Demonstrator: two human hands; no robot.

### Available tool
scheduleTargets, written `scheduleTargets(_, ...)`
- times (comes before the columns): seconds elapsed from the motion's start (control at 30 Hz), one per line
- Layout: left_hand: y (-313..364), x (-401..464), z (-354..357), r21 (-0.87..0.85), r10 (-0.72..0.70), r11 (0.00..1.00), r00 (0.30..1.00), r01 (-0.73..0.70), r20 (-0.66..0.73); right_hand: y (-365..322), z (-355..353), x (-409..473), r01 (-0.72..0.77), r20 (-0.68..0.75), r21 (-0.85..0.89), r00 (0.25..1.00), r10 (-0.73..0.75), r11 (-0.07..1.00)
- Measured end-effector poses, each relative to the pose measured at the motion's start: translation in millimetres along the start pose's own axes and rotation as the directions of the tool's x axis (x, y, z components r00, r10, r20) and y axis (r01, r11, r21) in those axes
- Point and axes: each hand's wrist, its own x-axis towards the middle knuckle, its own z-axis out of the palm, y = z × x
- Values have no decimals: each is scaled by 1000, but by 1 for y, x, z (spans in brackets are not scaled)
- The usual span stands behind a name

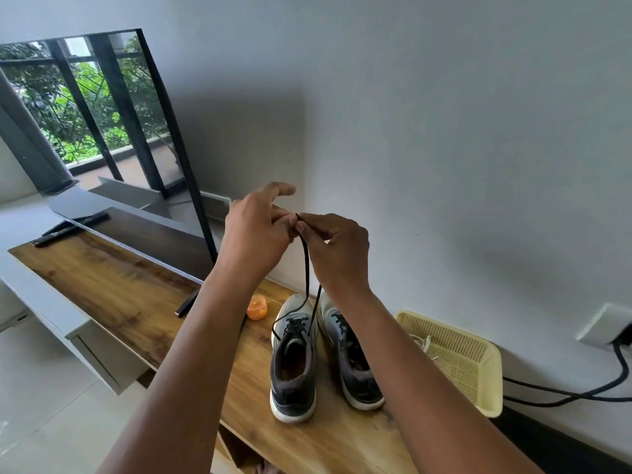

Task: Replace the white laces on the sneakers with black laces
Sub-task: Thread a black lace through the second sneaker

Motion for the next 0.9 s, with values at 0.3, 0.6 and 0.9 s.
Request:
scheduleTargets(0.3, 1, -2, 0, -611, -359, 689, 916, 391, 182, 7, 11, -5, 78, -122, -144, 988, -95, 987)
scheduleTargets(0.6, -2, -5, 8, -651, -522, 589, 840, 478, 144, 5, 13, -11, 220, -103, -334, 958, -268, 916)
scheduleTargets(0.9, -5, -3, 23, -395, -415, 829, 909, 397, 43, 9, 15, -8, 43, -62, -365, 996, -70, 930)
